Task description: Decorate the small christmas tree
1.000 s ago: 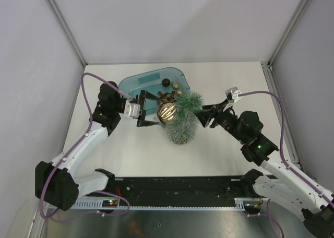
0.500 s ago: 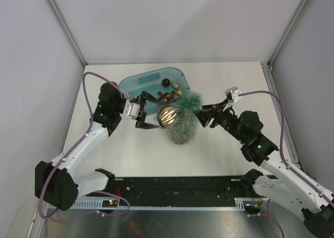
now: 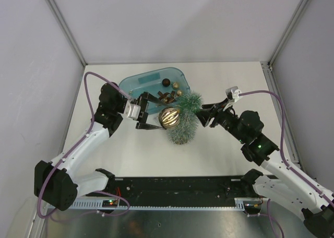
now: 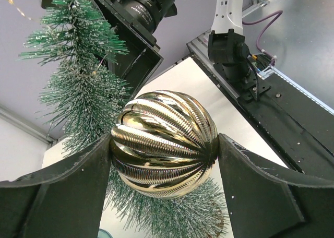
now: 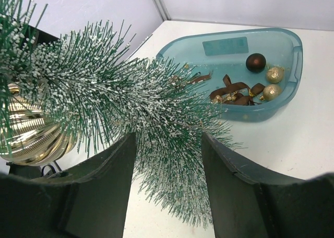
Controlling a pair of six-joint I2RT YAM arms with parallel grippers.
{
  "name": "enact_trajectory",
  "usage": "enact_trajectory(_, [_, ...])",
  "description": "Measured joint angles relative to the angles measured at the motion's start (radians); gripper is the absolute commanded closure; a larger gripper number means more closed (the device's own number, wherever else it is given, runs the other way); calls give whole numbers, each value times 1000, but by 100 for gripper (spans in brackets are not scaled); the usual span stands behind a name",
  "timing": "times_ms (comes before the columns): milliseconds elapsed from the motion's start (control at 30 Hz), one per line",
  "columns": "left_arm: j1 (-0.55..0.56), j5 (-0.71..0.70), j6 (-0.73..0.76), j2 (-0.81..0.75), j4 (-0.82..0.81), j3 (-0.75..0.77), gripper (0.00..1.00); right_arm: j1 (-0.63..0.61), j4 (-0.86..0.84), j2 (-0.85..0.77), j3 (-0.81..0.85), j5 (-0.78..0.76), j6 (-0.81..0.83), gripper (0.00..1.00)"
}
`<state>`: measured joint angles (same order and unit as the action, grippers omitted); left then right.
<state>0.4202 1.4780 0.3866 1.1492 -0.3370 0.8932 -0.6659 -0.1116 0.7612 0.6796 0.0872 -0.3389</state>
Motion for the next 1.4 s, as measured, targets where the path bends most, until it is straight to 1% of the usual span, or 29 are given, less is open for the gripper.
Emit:
enact_trajectory(433, [32,-9,-40,0,-80,-4,37,-1,1,0,2,0,3,43])
enact_trajectory(700, [60,-26,-44,1,-98,-67,37,-1,1,0,2,0,3,44])
enact_trajectory(900, [83,-49,-35,11,-112,-74,37,-2,2,2,2,0,3,44])
enact_trajectory(1400, [130,-101,-47,23,-236,-87,34,-12,2,15,5,0,3,46])
